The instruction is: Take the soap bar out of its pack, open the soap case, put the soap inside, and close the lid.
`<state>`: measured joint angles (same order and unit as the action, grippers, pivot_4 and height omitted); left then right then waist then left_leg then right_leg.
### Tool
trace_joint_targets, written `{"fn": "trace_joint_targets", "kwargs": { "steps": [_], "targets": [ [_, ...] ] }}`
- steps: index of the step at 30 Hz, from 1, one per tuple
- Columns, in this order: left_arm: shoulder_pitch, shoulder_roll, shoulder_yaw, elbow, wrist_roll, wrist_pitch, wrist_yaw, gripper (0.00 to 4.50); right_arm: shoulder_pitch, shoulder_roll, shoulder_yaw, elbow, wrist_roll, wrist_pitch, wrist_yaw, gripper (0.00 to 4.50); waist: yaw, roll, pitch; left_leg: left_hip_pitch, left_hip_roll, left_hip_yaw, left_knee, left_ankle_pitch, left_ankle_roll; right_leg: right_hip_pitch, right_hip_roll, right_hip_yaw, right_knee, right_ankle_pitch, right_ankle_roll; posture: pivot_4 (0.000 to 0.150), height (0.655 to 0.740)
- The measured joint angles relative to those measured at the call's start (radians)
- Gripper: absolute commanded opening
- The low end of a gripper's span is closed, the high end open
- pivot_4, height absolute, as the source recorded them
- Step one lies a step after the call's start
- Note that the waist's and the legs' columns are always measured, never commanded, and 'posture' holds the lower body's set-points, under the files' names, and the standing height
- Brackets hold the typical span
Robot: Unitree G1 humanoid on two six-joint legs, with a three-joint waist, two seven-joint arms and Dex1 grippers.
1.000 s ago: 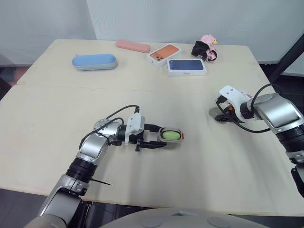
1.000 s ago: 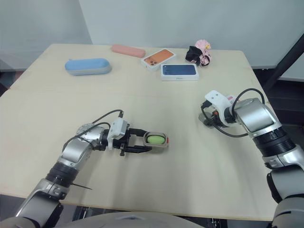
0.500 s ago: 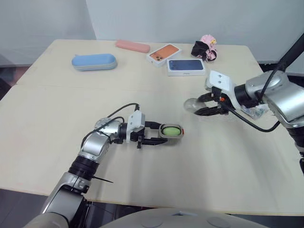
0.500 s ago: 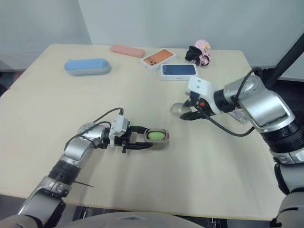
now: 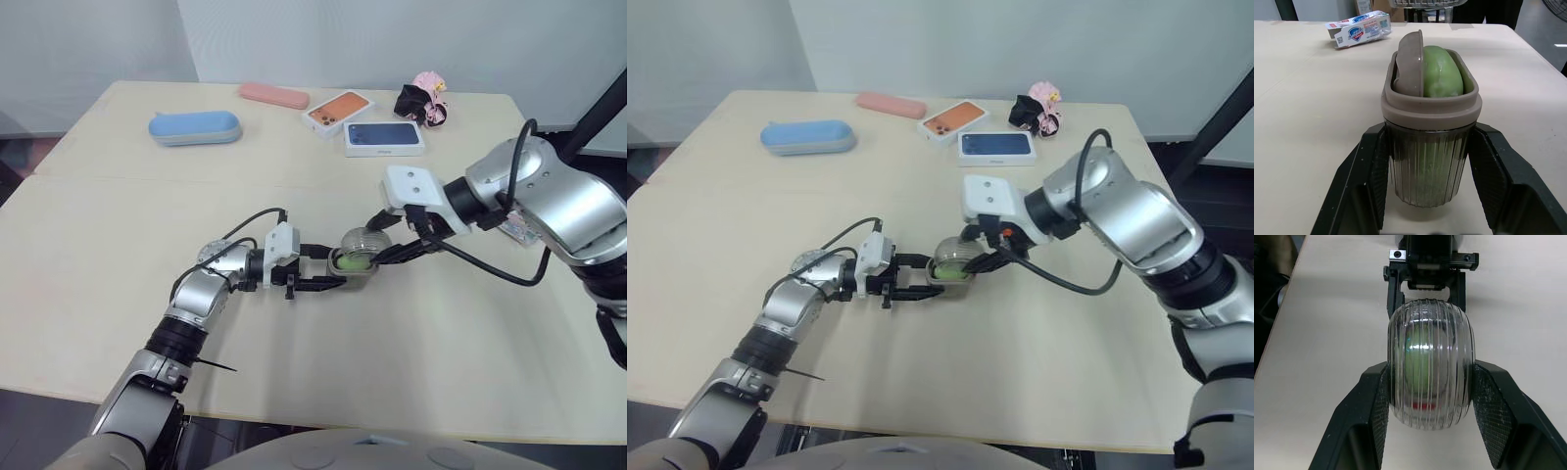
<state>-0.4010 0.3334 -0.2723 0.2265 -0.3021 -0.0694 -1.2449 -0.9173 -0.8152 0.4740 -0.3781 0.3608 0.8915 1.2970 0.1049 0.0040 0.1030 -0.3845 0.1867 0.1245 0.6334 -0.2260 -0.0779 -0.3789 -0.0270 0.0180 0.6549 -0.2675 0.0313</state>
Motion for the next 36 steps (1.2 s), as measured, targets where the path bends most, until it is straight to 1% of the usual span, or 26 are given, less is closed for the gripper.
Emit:
{"fn": "trace_joint_targets", "kwargs": {
  "steps": [4, 14, 36],
  "targets": [
    [0.002, 0.0, 0.0, -0.002, 0.0, 0.0, 0.006, 1.87, -0.015, 0.03, 0.033, 0.01, -0.019, 0.003, -0.013, 1.97, -0.001, 0.0, 0.0, 0.0, -0.001, 0.0, 0.0, 0.0, 0.0, 0.0, 0.0, 0.0, 0.0, 0.0, 0.0, 0.15, 0.74],
    [0.002, 0.001, 0.0, -0.005, 0.0, 0.0, 0.015, 1.87, -0.024, 0.039, 0.069, 0.025, -0.04, 0.022, -0.032, 1.97, -0.001, 0.0, 0.0, 0.0, -0.001, 0.0, 0.0, 0.0, 0.0, 0.0, 0.0, 0.0, 0.0, 0.0, 0.0, 0.15, 0.74],
    [0.01, 0.004, 0.0, -0.014, 0.0, 0.0, 0.021, 1.87, -0.006, 0.05, 0.091, 0.008, -0.06, 0.026, -0.05, 1.97, -0.003, 0.0, 0.0, 0.001, -0.001, 0.0, 0.0, 0.0, 0.0, 0.0, 0.0, 0.0, 0.001, 0.0, 0.0, 0.15, 0.74]
  ]
}}
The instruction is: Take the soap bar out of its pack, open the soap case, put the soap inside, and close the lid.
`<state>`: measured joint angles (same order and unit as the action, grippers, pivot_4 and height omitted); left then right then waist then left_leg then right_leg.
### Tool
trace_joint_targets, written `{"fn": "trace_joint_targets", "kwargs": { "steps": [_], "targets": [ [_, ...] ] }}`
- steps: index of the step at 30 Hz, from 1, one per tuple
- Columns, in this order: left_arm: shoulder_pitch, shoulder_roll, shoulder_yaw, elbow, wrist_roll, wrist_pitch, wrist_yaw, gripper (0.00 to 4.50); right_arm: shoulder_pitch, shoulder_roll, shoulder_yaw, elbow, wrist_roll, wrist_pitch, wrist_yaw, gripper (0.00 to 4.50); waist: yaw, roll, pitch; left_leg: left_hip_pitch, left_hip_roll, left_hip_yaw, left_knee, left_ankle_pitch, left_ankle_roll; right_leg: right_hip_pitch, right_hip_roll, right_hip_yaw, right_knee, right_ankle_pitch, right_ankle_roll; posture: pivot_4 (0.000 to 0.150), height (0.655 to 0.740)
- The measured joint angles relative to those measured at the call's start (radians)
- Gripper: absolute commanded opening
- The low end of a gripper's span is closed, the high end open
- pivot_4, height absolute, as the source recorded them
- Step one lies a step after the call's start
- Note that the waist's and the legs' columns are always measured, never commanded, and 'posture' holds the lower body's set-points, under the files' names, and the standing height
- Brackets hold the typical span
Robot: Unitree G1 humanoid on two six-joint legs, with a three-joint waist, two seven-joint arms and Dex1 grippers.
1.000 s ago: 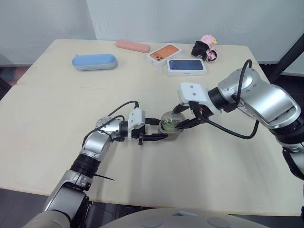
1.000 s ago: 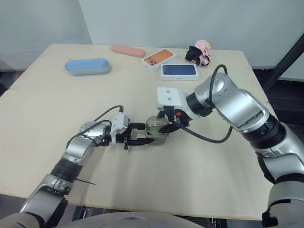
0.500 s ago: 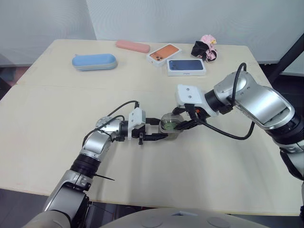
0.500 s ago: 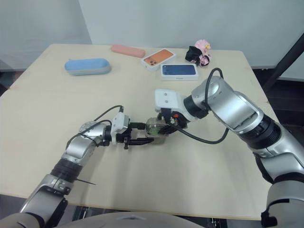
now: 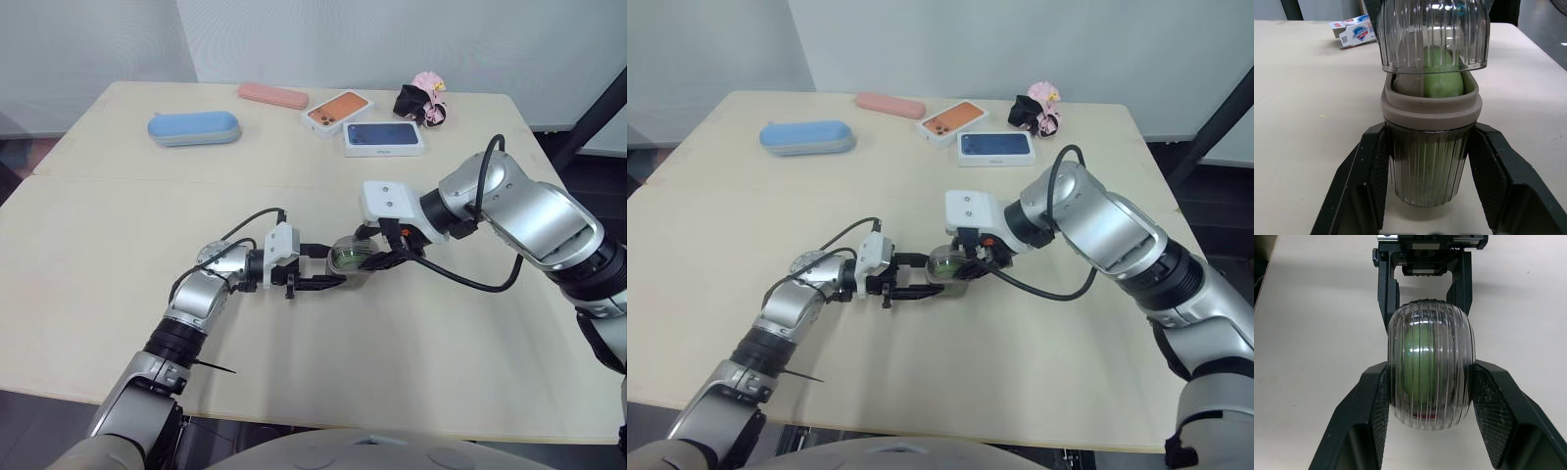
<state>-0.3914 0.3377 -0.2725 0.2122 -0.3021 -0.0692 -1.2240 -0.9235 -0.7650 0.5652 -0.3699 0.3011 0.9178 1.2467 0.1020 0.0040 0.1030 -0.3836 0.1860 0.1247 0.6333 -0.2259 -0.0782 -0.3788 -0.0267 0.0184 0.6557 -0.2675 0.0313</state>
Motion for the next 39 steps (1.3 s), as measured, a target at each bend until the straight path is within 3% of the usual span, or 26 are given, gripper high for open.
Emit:
{"fn": "trace_joint_targets", "kwargs": {
  "steps": [38, 39],
  "targets": [
    [0.007, 0.01, -0.001, -0.018, 0.002, 0.0, 0.006, 1.87, -0.017, 0.026, 0.006, -0.001, -0.001, 0.047, 0.002, 1.97, -0.006, 0.0, 0.0, 0.001, 0.0, 0.0, 0.0, 0.0, 0.0, 0.0, 0.0, 0.0, 0.001, 0.0, 0.0, 0.15, 0.74],
    [0.007, 0.01, -0.001, -0.018, 0.002, 0.0, 0.006, 1.87, -0.017, 0.026, 0.006, -0.001, -0.001, 0.047, 0.002, 2.47, -0.007, 0.0, 0.0, 0.001, 0.0, 0.0, 0.0, 0.0, 0.0, 0.0, 0.0, 0.0, 0.001, 0.0, 0.0, 0.15, 0.74]
  ]
}}
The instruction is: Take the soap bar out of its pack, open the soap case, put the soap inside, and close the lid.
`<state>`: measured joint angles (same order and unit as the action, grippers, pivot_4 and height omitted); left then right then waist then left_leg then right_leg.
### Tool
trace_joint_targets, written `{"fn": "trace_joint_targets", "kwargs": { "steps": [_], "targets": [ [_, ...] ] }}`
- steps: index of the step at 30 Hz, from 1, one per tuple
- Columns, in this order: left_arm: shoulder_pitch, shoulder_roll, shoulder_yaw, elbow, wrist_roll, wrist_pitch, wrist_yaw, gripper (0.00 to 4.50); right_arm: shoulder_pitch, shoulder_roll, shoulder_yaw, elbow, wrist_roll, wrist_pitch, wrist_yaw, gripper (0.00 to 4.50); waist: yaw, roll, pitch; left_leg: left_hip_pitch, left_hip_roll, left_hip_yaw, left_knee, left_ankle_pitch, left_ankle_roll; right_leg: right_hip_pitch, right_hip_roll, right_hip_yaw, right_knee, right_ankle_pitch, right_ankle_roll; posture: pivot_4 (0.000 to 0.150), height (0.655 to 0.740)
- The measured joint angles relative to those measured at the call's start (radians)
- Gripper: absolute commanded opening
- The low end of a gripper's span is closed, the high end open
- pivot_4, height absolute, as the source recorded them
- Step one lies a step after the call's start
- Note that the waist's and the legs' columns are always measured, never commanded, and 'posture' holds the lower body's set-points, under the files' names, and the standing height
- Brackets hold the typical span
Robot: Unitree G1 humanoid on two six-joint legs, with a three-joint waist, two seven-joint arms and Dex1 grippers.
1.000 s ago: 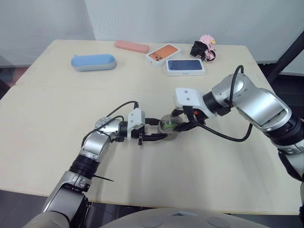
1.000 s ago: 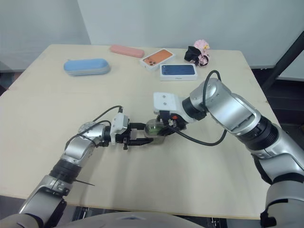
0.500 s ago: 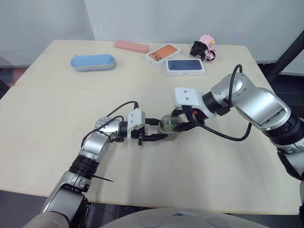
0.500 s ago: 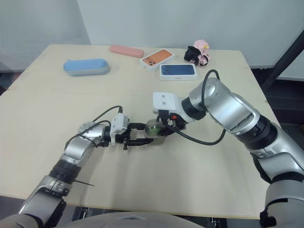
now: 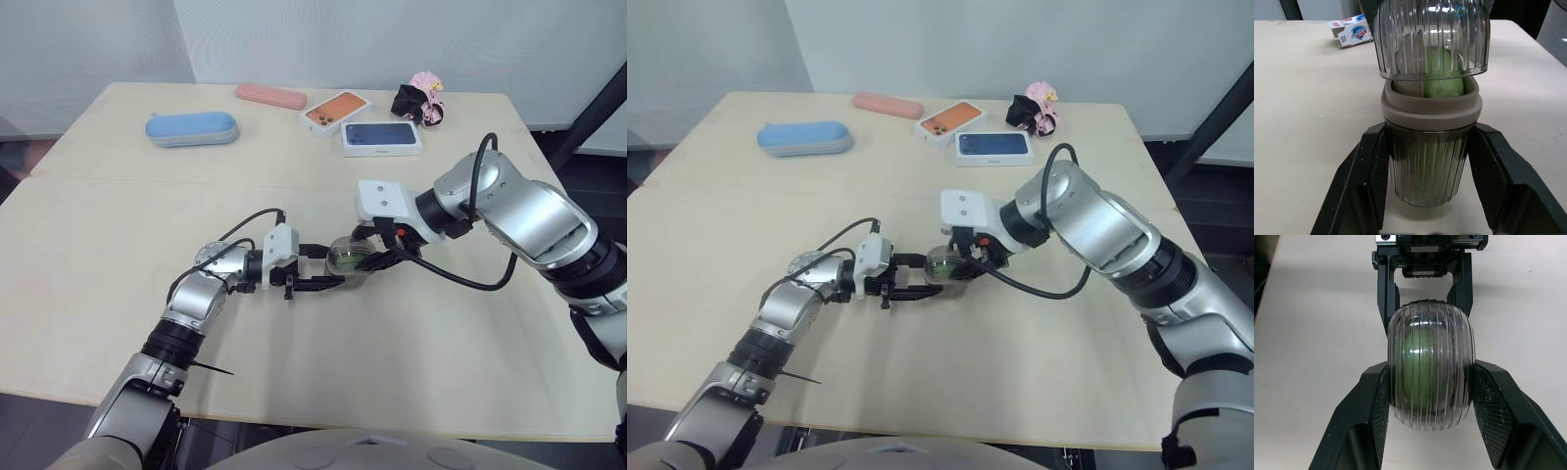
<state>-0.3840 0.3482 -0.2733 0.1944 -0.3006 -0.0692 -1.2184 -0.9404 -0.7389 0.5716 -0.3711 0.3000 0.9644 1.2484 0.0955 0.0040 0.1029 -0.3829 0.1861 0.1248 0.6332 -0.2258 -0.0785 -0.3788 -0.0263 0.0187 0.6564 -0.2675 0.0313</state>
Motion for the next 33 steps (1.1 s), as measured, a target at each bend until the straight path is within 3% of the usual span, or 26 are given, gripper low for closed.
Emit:
{"fn": "trace_joint_targets", "kwargs": {
  "steps": [1, 5, 33],
  "targets": [
    [0.0, 0.0, 0.0, 0.0, 0.0, 0.0, 0.0, 1.87, 0.0, 0.001, 0.001, 0.0, 0.0, 0.0, 0.0, 3.0, 0.0, 0.0, 0.0, 0.0, 0.0, 0.0, 0.0, 0.0, 0.0, 0.0, 0.0, 0.0, 0.0, 0.0, 0.0, 0.15, 0.74],
    [0.0, 0.0, -0.001, 0.0, 0.0, 0.0, 0.003, 1.87, 0.001, 0.02, 0.018, 0.005, -0.002, -0.009, -0.001, 4.27, 0.0, 0.0, 0.0, 0.0, 0.0, 0.0, 0.0, 0.0, 0.0, 0.0, 0.0, 0.0, 0.0, 0.0, 0.0, 0.15, 0.74],
    [0.0, 0.0, -0.002, 0.0, 0.0, 0.001, 0.0, 1.87, -0.017, 0.024, 0.016, 0.031, -0.018, -0.052, -0.004, 4.27, 0.0, 0.0, 0.0, 0.0, 0.0, 0.0, 0.0, 0.0, 0.0, 0.0, 0.0, 0.0, 0.0, 0.0, 0.0, 0.15, 0.74]
  ]
}}
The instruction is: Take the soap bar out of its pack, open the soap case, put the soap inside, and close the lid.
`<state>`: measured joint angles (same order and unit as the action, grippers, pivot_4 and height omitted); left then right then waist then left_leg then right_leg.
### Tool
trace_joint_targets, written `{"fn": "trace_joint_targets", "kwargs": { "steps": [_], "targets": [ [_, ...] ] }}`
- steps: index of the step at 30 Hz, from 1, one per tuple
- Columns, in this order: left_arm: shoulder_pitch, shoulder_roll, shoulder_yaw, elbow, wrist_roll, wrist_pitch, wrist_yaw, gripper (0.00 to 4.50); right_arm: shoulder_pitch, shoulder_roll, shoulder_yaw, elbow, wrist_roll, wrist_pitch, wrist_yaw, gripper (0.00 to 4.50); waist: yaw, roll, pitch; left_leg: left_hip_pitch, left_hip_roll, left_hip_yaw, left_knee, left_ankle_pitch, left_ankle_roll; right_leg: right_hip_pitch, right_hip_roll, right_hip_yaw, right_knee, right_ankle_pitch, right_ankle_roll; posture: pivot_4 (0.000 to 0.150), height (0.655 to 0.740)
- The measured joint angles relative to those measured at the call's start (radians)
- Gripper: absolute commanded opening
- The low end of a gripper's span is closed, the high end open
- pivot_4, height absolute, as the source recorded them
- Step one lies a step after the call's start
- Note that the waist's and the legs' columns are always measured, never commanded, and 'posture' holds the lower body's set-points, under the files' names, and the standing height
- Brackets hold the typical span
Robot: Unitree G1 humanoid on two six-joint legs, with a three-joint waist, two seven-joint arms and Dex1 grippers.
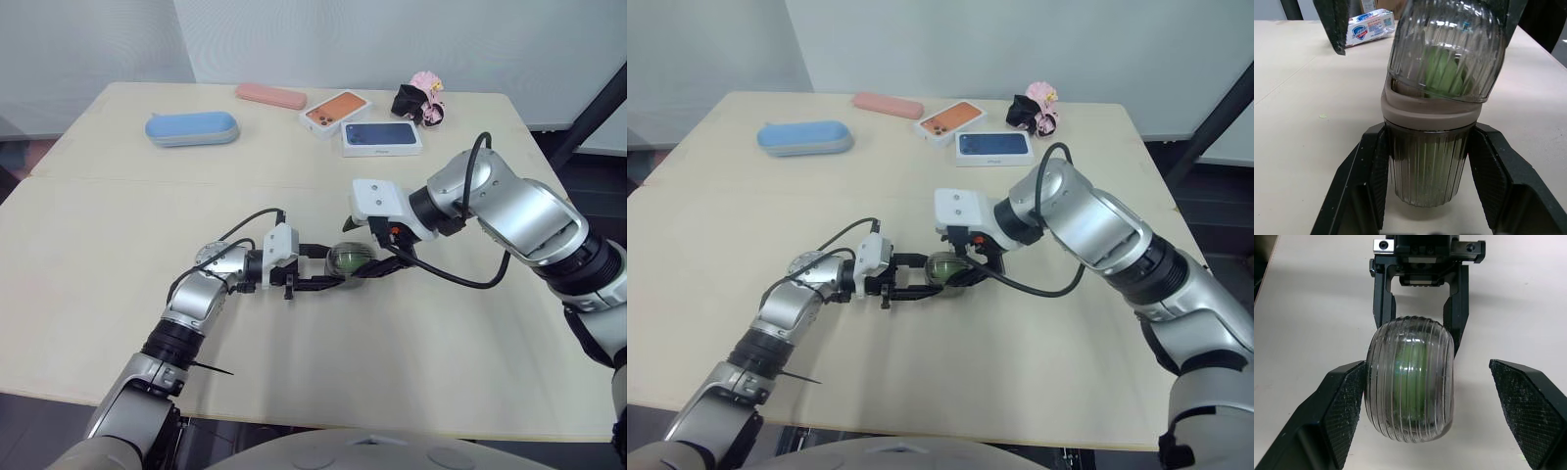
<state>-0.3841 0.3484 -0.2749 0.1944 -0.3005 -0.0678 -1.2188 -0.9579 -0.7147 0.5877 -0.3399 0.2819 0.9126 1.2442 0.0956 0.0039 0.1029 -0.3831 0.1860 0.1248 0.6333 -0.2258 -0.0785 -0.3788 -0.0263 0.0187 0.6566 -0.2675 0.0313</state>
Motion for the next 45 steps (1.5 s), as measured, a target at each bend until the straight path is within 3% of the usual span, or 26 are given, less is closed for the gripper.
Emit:
{"fn": "trace_joint_targets", "kwargs": {
  "steps": [38, 45],
  "targets": [
    [0.002, -0.001, 0.0, -0.011, 0.02, -0.002, 0.002, 1.87, -0.022, 0.002, -0.021, 0.02, 0.007, -0.021, 0.022, 4.27, 0.0, 0.0, 0.0, 0.0, 0.0, 0.0, 0.0, 0.0, 0.0, 0.0, 0.0, 0.0, 0.001, 0.0, 0.0, 0.15, 0.74],
    [0.005, -0.001, 0.001, -0.01, 0.02, -0.003, 0.004, 1.87, 0.048, -0.025, -0.195, -0.007, 0.128, 0.002, 0.039, 4.27, 0.005, -0.001, 0.0, 0.0, 0.0, 0.0, 0.0, 0.0, 0.0, 0.0, 0.0, 0.0, 0.0, 0.0, 0.0, 0.15, 0.74]
  ]
}}
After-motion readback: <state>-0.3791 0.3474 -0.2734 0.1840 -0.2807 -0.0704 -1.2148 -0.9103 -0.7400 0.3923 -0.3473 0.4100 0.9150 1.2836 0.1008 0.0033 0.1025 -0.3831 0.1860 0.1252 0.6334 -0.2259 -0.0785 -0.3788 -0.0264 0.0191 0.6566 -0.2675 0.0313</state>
